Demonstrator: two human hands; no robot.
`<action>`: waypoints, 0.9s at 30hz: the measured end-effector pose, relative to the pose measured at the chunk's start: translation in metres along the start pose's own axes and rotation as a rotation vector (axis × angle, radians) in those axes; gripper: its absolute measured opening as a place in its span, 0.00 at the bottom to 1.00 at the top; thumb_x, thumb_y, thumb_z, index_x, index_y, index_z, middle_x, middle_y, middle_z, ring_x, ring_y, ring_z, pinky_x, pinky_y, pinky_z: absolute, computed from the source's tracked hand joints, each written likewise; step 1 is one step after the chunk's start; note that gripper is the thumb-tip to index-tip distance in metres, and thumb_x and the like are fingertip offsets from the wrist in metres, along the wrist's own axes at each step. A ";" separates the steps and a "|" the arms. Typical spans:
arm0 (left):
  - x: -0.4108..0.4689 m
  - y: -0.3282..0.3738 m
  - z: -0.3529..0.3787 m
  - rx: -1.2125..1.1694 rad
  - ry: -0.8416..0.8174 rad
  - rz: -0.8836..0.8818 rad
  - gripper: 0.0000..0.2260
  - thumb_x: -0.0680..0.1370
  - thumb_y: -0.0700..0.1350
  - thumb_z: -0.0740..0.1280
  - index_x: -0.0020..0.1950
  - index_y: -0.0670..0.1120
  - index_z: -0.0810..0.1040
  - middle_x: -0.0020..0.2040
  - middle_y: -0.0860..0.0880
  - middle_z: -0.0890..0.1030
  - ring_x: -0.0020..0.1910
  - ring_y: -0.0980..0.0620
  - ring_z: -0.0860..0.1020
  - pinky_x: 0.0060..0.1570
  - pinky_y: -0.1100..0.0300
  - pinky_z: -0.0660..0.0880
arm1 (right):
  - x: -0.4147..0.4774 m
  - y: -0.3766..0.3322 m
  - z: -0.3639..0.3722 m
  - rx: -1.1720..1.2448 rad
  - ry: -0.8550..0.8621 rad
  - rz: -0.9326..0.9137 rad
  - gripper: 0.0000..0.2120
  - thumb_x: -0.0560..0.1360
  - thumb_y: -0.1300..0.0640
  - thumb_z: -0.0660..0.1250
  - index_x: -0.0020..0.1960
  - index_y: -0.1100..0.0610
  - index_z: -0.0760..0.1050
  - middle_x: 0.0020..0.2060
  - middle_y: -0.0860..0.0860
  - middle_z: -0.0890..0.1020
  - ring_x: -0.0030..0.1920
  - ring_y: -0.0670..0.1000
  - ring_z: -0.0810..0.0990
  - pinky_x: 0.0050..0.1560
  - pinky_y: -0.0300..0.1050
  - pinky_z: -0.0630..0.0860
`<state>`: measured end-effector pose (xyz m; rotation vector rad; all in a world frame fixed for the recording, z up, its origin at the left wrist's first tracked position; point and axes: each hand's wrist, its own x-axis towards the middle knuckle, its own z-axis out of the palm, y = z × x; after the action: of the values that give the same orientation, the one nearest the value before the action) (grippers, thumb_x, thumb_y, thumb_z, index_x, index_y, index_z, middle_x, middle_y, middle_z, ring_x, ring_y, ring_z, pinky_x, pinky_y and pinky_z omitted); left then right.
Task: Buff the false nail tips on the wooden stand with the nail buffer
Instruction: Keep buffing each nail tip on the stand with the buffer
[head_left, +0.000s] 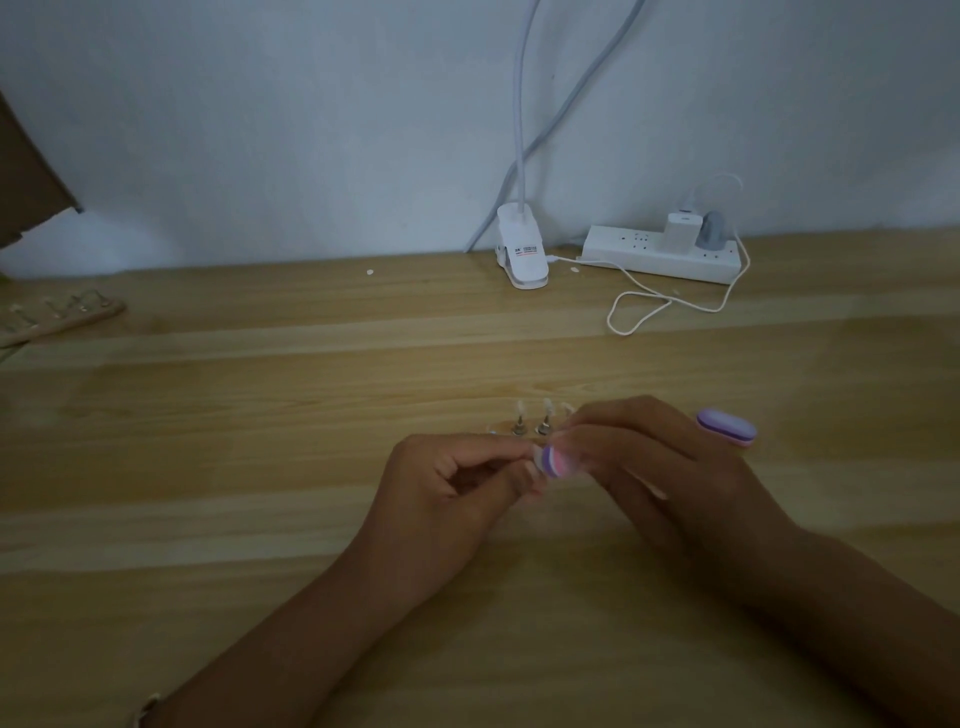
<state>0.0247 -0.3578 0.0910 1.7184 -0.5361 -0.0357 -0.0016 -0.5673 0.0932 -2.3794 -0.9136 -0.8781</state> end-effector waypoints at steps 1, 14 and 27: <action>0.000 0.001 0.000 -0.010 -0.008 -0.006 0.07 0.73 0.44 0.71 0.50 0.47 0.86 0.39 0.50 0.86 0.39 0.46 0.84 0.34 0.62 0.77 | 0.000 -0.003 0.003 0.033 0.007 0.006 0.09 0.79 0.65 0.65 0.55 0.61 0.83 0.54 0.53 0.82 0.54 0.50 0.81 0.57 0.37 0.73; 0.001 0.002 -0.005 -0.101 -0.077 -0.068 0.08 0.75 0.41 0.68 0.50 0.44 0.85 0.39 0.46 0.86 0.38 0.51 0.84 0.34 0.63 0.77 | -0.002 -0.011 0.011 0.082 0.037 -0.010 0.10 0.82 0.63 0.63 0.55 0.61 0.83 0.55 0.53 0.81 0.55 0.50 0.81 0.58 0.39 0.74; -0.002 0.005 -0.002 -0.213 -0.186 -0.113 0.08 0.77 0.42 0.64 0.45 0.43 0.83 0.40 0.43 0.85 0.39 0.46 0.84 0.37 0.59 0.76 | 0.001 -0.003 0.004 -0.033 0.117 0.042 0.08 0.79 0.65 0.64 0.53 0.61 0.82 0.52 0.53 0.81 0.53 0.47 0.79 0.62 0.28 0.64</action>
<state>0.0217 -0.3560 0.0956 1.5433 -0.5507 -0.3254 -0.0017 -0.5627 0.0912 -2.3387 -0.8071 -1.0111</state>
